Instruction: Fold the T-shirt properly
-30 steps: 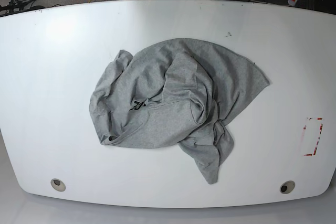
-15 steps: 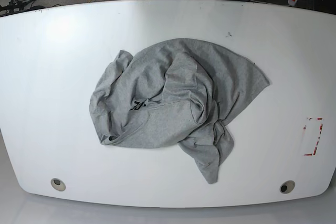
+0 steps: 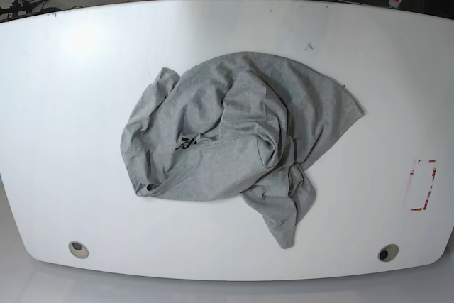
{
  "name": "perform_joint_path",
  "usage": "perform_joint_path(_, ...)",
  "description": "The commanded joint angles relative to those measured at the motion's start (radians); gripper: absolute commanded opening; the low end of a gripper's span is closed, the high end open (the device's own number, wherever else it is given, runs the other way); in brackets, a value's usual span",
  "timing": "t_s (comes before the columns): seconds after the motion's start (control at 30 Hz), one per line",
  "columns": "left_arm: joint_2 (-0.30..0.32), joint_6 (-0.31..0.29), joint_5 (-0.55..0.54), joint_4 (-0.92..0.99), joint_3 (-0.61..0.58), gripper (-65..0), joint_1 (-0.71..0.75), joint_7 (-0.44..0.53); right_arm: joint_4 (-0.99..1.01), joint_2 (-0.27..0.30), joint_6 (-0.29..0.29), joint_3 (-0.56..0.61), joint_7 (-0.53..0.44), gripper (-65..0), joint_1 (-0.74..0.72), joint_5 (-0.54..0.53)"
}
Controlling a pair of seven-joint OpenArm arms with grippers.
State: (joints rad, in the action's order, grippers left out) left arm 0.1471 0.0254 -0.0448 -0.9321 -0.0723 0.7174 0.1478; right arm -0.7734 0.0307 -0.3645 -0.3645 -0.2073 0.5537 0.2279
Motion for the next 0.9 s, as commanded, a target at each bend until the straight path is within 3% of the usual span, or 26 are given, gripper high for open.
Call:
perform_joint_path(0.0,0.004,-0.002,0.000,-0.115,0.038,-14.0,0.074,0.014,-0.094,-0.012,-0.040,0.000,0.004,-46.3,0.064,-0.003)
perform_joint_path(0.33,-0.001,-0.002,0.000,-0.500,0.156,-14.0,0.330,0.014,-0.490,-0.021,-0.110,0.058,0.124,-46.3,0.292,-0.170)
perform_joint_path(0.57,-0.004,-0.002,-0.002,-0.766,0.222,-14.0,0.500,0.014,-0.829,0.082,-0.106,0.144,0.219,-46.3,0.500,-0.368)
perform_joint_path(0.87,-0.004,-0.002,-0.002,-1.014,0.291,-14.0,0.592,0.014,-1.113,0.119,-0.106,0.141,0.283,-46.3,0.638,-0.522)
